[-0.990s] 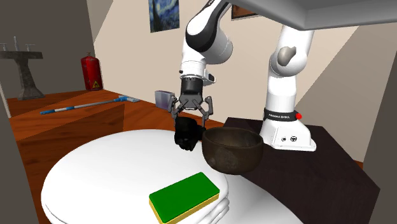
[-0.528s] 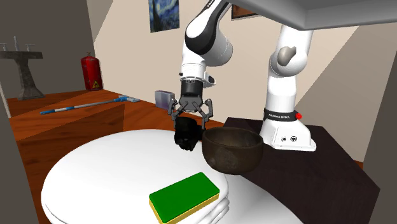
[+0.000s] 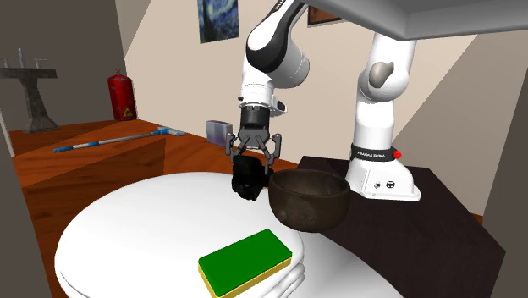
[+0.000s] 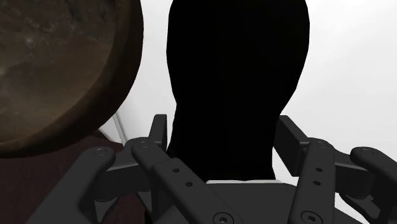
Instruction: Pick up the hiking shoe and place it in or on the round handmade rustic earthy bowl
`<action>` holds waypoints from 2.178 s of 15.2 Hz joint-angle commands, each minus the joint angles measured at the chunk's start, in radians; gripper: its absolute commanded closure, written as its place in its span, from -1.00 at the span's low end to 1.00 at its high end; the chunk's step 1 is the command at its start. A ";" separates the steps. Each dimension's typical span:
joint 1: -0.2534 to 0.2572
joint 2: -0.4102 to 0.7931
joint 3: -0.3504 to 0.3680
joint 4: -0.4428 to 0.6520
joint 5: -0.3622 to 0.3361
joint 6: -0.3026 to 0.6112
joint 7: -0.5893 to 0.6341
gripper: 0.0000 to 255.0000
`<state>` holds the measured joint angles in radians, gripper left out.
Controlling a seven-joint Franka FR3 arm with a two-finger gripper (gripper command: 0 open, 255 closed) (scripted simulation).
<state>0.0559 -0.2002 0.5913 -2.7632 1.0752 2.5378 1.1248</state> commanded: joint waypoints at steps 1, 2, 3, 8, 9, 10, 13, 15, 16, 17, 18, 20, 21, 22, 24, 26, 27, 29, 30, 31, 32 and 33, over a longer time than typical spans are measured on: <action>0.000 0.000 0.000 -0.001 0.000 -0.001 0.000 1.00; 0.000 0.001 0.000 0.000 0.000 0.000 0.000 1.00; 0.001 0.000 0.001 0.000 0.000 -0.001 0.000 1.00; -0.005 -0.095 -0.014 -0.001 -0.051 -0.090 0.066 1.00; -0.006 -0.113 -0.018 0.000 -0.061 -0.107 0.078 1.00; -0.007 -0.131 -0.021 0.002 -0.070 -0.125 0.090 1.00; -0.009 -0.181 -0.033 0.008 -0.097 -0.177 0.124 1.00; -0.011 -0.212 -0.041 0.013 -0.115 -0.211 0.145 1.00; -0.013 -0.226 -0.045 0.017 -0.123 -0.228 0.155 1.00; -0.013 -0.241 -0.049 0.020 -0.132 -0.244 0.165 1.00; -0.015 -0.255 -0.054 0.024 -0.140 -0.261 0.174 1.00; -0.017 -0.281 -0.063 0.033 -0.156 -0.293 0.193 1.00; -0.018 -0.294 -0.067 0.038 -0.164 -0.309 0.202 1.00; -0.019 -0.306 -0.072 0.043 -0.172 -0.325 0.211 1.00; -0.021 -0.328 -0.081 0.054 -0.187 -0.356 0.228 1.00; -0.023 -0.349 -0.090 0.066 -0.202 -0.387 0.245 1.00; -0.024 -0.359 -0.095 0.073 -0.209 -0.402 0.253 1.00; -0.026 -0.378 -0.104 0.086 -0.223 -0.431 0.268 1.00; -0.028 -0.386 -0.109 0.094 -0.230 -0.446 0.276 1.00; -0.029 -0.394 -0.114 0.101 -0.236 -0.460 0.283 1.00; -0.030 -0.402 -0.118 0.109 -0.243 -0.474 0.290 1.00; -0.031 -0.409 -0.123 0.117 -0.249 -0.488 0.298 1.00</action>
<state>0.0257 -0.6018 0.4722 -2.6576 0.8328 2.0654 1.4119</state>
